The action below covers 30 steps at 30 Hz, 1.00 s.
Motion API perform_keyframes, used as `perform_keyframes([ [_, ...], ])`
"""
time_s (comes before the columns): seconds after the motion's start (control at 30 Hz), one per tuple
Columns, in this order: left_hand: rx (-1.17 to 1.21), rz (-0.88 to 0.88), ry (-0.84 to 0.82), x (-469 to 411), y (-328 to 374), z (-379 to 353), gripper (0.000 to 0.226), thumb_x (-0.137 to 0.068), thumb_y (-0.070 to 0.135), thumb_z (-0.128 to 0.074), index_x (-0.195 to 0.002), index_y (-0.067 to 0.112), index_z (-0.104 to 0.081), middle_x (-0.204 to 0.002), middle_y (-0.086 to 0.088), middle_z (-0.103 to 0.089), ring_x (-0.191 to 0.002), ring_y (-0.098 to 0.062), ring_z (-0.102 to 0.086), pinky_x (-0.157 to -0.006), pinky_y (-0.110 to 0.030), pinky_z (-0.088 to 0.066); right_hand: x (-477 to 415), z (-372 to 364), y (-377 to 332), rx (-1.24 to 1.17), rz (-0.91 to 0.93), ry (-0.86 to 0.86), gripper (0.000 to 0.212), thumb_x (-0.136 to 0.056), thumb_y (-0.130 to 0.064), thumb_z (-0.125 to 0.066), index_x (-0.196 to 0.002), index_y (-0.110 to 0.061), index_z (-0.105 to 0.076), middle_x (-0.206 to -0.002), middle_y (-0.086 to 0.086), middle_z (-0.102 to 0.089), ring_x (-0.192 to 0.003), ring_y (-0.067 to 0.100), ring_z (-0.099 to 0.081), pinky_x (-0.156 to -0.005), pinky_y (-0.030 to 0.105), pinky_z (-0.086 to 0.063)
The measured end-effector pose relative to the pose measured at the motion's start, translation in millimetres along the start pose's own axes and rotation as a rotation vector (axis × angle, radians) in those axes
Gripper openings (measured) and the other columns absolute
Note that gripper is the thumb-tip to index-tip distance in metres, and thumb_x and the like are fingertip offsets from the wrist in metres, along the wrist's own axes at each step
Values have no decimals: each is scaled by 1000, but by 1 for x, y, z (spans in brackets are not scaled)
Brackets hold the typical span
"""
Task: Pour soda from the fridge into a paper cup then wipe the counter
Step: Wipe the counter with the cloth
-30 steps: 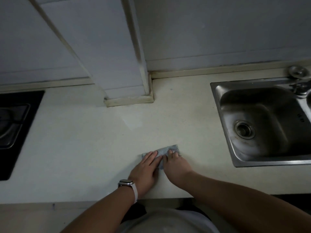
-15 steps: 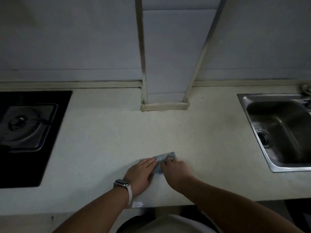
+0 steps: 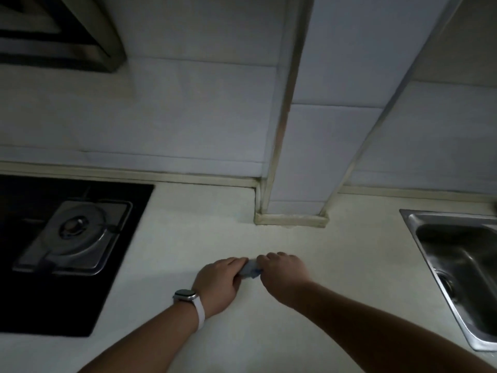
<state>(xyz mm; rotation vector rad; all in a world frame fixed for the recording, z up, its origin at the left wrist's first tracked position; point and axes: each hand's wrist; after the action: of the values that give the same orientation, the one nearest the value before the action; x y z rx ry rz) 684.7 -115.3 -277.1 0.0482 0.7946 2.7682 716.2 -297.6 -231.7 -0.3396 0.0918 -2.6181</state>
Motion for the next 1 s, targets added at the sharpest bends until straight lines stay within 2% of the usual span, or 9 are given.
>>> perform_keyframes([
  [0.2,-27,47,37,-37,-39,42,43,-92,22,-50,-134,31,-55,-123,9,-65,-110,-16,-60,-83,-28,-49,-66,24,-15,12,39,35,29,-96,-23,-37,-121,-21,-54,-112,6,-62,-101,26,-58,-74,34,-40],
  [0.37,-24,53,51,-83,-74,60,36,-91,18,-52,-123,29,-62,-108,5,-68,-97,-17,-63,-72,-25,-46,-130,38,-16,27,15,0,28,-97,-22,-38,-120,-20,-54,-111,8,-61,-98,28,-60,-74,35,-46],
  [0.53,-65,31,113,-139,-114,63,40,-85,18,-49,-119,30,-66,-106,5,-71,-92,-17,-67,-68,-29,-54,-199,41,-4,28,-29,-10,29,-97,-19,-38,-122,-21,-53,-111,7,-61,-98,28,-59,-70,34,-43],
  [0.67,-134,-41,159,-181,-143,62,43,-76,11,-60,-117,23,-68,-105,-1,-74,-89,-22,-70,-63,-26,-56,-248,38,8,57,-86,-6,34,-98,-18,-40,-127,-20,-56,-121,7,-61,-109,28,-59,-83,35,-45],
  [0.73,-135,-75,161,-196,-151,62,45,-74,10,-63,-116,21,-68,-104,-2,-74,-90,-23,-69,-63,-28,-57,-262,29,12,73,-74,99,29,-93,-16,-48,-118,-18,-64,-110,8,-67,-101,30,-64,-79,36,-49],
  [0.83,-153,-108,135,-212,-164,51,40,-76,15,-53,-112,19,-69,-101,-2,-73,-88,-24,-68,-65,-29,-55,-273,12,17,95,-55,122,19,-69,-17,-63,-85,-20,-72,-74,2,-67,-68,26,-67,-62,33,-50],
  [0.9,-231,-149,102,-209,-175,34,41,-75,17,-48,-109,15,-72,-100,-6,-74,-86,-26,-70,-67,-31,-57,-271,-2,17,102,-48,61,29,-72,-17,-67,-100,-20,-72,-88,3,-70,-82,26,-67,-75,35,-51],
  [0.97,-283,-150,74,-197,-186,11,40,-75,13,-55,-112,11,-72,-107,-12,-73,-94,-31,-71,-73,-38,-61,-264,-20,14,97,-48,-99,44,-90,-17,-53,-135,-18,-53,-126,9,-60,-115,31,-56,-97,40,-42],
  [1.0,-269,-120,55,-190,-190,2,42,-75,10,-61,-116,10,-70,-115,-14,-71,-102,-33,-69,-79,-41,-60,-260,-28,13,90,-50,-137,48,-95,-17,-46,-143,-19,-42,-139,8,-50,-125,31,-47,-103,41,-36],
])
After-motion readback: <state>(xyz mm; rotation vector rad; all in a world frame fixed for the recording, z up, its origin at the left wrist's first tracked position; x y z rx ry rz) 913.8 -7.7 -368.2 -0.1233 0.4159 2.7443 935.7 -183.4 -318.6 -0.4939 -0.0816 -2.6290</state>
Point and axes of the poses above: each hand's wrist, its own x-axis away from the middle knuckle, its own z-axis out of the back of the hand, y = z × x
